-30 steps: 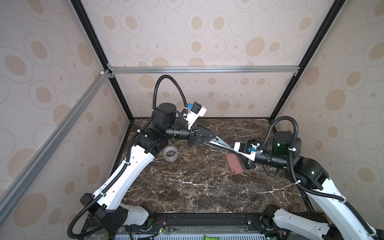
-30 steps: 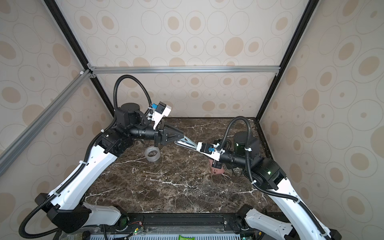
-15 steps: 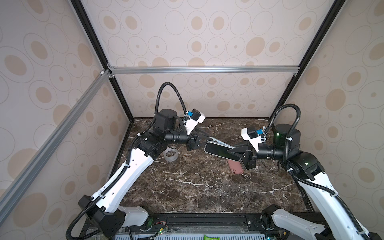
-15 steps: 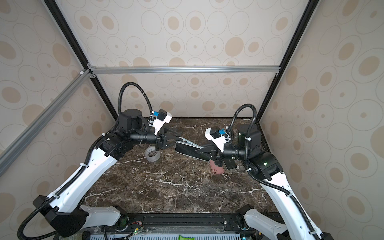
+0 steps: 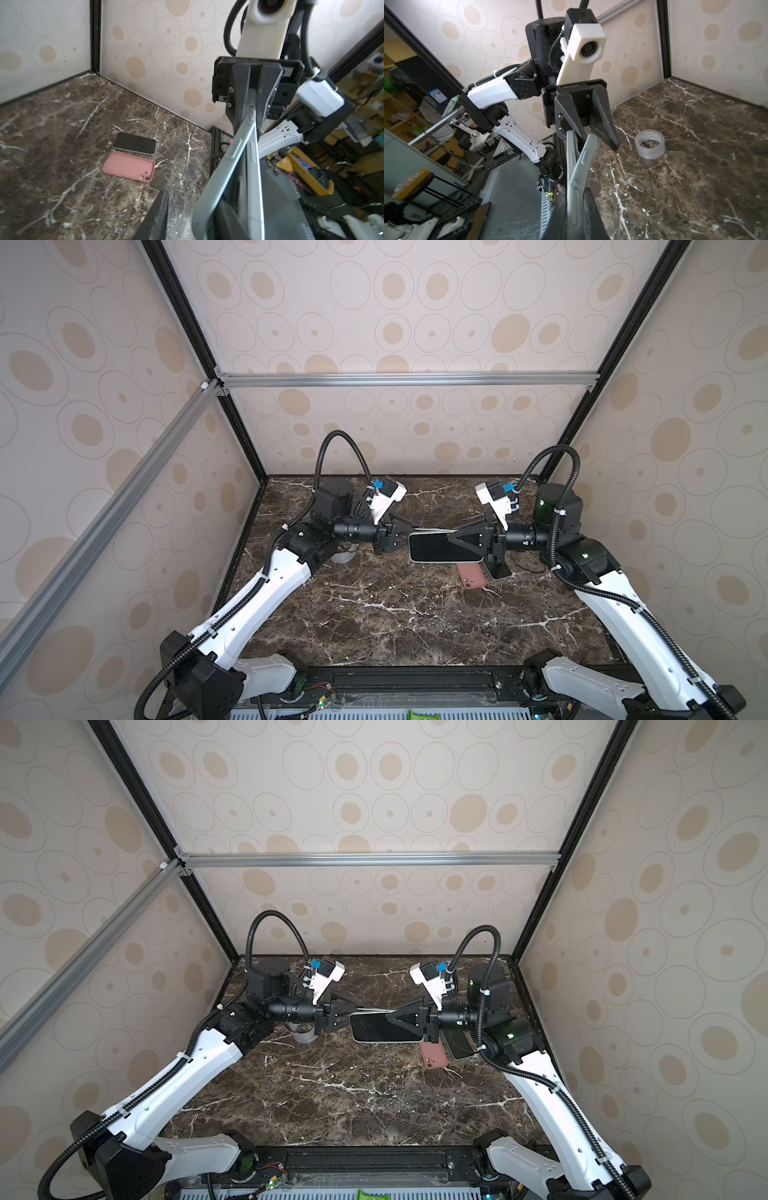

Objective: Take the phone out of the phone case
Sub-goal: Remove the phone case from the phone.

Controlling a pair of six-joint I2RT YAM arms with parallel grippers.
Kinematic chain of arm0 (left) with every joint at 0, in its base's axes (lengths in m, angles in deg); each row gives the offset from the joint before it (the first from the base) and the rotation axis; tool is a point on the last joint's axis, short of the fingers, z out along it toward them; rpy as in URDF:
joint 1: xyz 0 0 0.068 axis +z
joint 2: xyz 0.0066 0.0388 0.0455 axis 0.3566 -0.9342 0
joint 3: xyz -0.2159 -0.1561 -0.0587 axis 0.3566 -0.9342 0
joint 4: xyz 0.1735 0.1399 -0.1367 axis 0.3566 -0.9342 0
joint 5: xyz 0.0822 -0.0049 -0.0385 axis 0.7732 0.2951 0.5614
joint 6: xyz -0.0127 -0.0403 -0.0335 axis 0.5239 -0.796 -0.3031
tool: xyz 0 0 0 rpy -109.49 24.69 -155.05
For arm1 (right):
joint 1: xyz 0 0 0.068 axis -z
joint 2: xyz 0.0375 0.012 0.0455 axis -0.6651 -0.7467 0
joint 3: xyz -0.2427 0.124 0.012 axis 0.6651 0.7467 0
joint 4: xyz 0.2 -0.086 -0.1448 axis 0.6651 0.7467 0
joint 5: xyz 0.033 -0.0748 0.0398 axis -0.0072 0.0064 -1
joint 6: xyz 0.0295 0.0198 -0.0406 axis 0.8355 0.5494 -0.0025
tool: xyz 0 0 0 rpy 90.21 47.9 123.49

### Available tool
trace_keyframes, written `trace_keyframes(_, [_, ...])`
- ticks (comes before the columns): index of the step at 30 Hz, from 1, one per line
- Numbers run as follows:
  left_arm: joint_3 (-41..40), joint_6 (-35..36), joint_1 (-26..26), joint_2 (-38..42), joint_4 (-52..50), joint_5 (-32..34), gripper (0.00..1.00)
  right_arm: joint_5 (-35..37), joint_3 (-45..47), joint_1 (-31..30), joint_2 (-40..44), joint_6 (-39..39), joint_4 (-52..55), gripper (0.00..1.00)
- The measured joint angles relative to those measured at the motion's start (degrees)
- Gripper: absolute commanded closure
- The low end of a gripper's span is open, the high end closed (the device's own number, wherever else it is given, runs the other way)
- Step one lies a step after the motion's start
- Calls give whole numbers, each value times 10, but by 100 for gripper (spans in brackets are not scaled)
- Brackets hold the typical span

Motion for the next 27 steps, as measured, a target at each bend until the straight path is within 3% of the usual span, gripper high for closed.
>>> trace_keyframes(4, [-58,-66,2,4,79,-4,89,-17,52,15,-6,61,-61,100])
trace_keyframes(5, [-69,-82,3,5,96,-5,87,-20,60,18,-7,75,-73,100])
trace_keyframes(9, [-103,-153,5,11,186,-5,61,-32,78,22,-4,136,-133,100])
trace_keyframes(11, [-125,-202,7,13,253,-1,55,-34,94,22,3,179,-185,100])
trace_keyframes(21, [-235,-494,7,-22,626,39,49,21,205,16,28,383,-439,100])
trace_keyframes(27, [-242,-597,-4,-55,748,67,49,51,232,12,27,449,-539,100])
